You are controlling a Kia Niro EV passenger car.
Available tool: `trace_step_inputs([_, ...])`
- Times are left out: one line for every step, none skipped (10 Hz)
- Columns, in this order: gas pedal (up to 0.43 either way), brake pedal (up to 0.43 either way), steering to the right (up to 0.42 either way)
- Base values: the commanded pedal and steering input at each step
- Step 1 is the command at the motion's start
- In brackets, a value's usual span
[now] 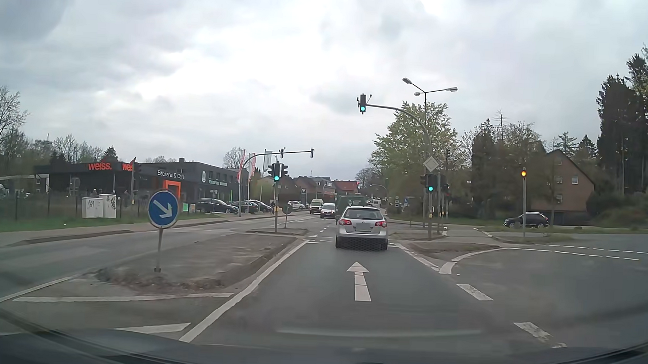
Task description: Follow the waypoints while adhering to traffic rules and regulations
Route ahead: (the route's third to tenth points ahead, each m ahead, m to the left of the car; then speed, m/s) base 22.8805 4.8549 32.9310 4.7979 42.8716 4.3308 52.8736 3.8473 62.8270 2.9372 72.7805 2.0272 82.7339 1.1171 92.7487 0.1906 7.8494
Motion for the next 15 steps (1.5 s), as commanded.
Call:
trace_step_inputs([0.000, 0.000, 0.009])
trace_step_inputs([0.000, 0.000, 0.009])
trace_step_inputs([0.000, 0.000, 0.009])
trace_step_inputs([0.000, 0.000, 0.005])
trace_step_inputs([0.000, 0.000, 0.003])
trace_step_inputs([0.000, 0.000, 0.003])
trace_step_inputs([0.047, 0.000, 0.005])
trace_step_inputs([0.079, 0.000, 0.007])
trace_step_inputs([0.098, 0.000, 0.006])
trace_step_inputs([0.098, 0.000, 0.005])
trace_step_inputs([0.098, 0.000, 0.005])
trace_step_inputs([0.130, 0.000, 0.005])
trace_step_inputs([0.138, 0.000, 0.005])
trace_step_inputs([0.150, 0.000, 0.005])
trace_step_inputs([0.157, 0.006, 0.005])
